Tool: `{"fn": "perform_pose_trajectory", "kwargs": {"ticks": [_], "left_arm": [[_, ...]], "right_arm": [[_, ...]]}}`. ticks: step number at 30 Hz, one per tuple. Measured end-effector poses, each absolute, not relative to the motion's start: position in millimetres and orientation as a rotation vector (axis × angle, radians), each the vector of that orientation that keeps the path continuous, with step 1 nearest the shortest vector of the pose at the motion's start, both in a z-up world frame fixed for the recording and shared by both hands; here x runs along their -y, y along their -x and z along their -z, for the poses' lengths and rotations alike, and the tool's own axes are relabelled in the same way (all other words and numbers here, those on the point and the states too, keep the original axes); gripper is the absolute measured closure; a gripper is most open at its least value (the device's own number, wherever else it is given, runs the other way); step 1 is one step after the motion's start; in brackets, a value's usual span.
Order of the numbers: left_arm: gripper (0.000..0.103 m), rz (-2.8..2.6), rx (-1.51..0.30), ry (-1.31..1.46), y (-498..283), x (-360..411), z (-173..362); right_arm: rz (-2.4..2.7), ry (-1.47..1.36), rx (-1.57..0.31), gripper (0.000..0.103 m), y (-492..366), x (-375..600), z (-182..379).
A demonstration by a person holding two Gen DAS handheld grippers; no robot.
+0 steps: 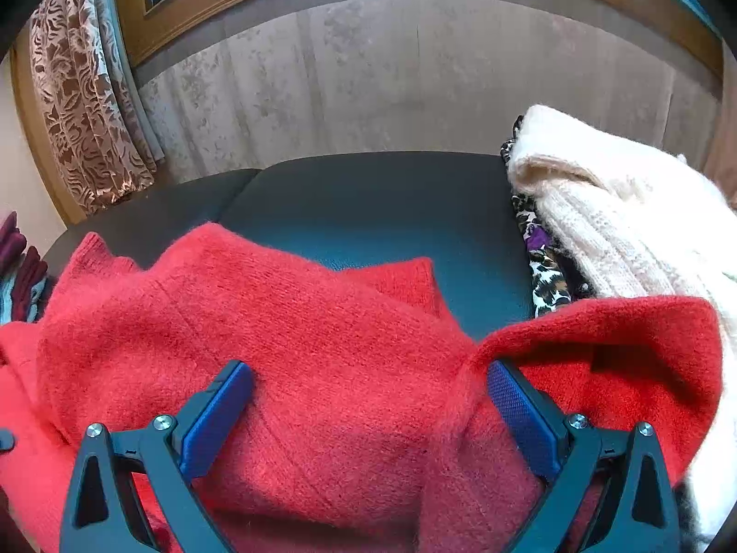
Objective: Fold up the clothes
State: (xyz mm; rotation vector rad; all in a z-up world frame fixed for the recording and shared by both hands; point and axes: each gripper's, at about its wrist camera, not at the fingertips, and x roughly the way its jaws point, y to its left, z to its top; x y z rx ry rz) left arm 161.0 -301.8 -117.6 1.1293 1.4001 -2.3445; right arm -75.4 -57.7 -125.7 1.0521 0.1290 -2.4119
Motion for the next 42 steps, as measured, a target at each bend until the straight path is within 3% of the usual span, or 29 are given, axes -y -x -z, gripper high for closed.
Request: {"fn": "perform_pose_trajectory", "kwargs": {"ticks": [2, 3, 8, 11, 14, 16, 20, 23, 27, 28, 34, 42], "left_arm": [[0.09, 2.43, -1.296, -1.063, -169.5, 307.8, 89.5], [0.097, 2.473, -1.216, -1.024, -177.8, 311.2, 73.2], [0.097, 2.539, -0.825, -0.934, -231.7, 335.5, 12.8], [0.096, 2.402, -0.735, -0.977, -260.6, 356.6, 11.3], [0.075, 2.163, -0.678, -1.073, -273.7, 369.6, 35.1], [0.072, 2.028, -0.625, -1.131, -281.3, 374.6, 51.6], [0.066, 2.04, -0.731, -1.116, -296.3, 367.8, 58.9], [0.06, 2.205, -0.879, -1.131, -282.8, 346.3, 59.0], [0.057, 2.405, -0.892, -1.264, -233.8, 301.4, 68.5], [0.057, 2.436, -0.894, -1.296, -220.7, 289.7, 71.7], [0.056, 2.592, -0.858, -1.469, -164.4, 229.8, 78.0], [0.053, 2.646, -0.894, -1.51, -135.8, 209.8, 84.6]], "right_arm": [[2.408, -1.049, -0.12, 0.0, 76.6, 59.4, 125.9], [2.406, -1.047, -0.116, 0.0, 77.2, 60.3, 126.0], [2.4, -1.044, -0.096, 0.0, 77.4, 57.0, 124.5], [2.399, -1.05, -0.098, 0.0, 76.6, 55.2, 123.7], [2.404, -1.078, -0.149, 0.0, 77.0, 60.1, 124.6], [2.417, -1.093, -0.222, 0.0, 74.7, 68.4, 125.2], [2.391, -1.088, -0.247, 0.0, 62.0, 71.8, 122.9], [2.291, -1.063, -0.078, 0.0, 42.9, 61.9, 111.5], [1.898, -1.082, 0.35, 0.0, 3.7, 42.2, 108.5], [1.8, -1.108, 0.374, 0.0, -14.0, 44.3, 112.5], [1.682, -1.11, 0.105, 0.0, -92.8, 40.9, 90.4], [2.073, -0.841, 0.142, 0.0, -40.9, -35.5, -4.7]]}}
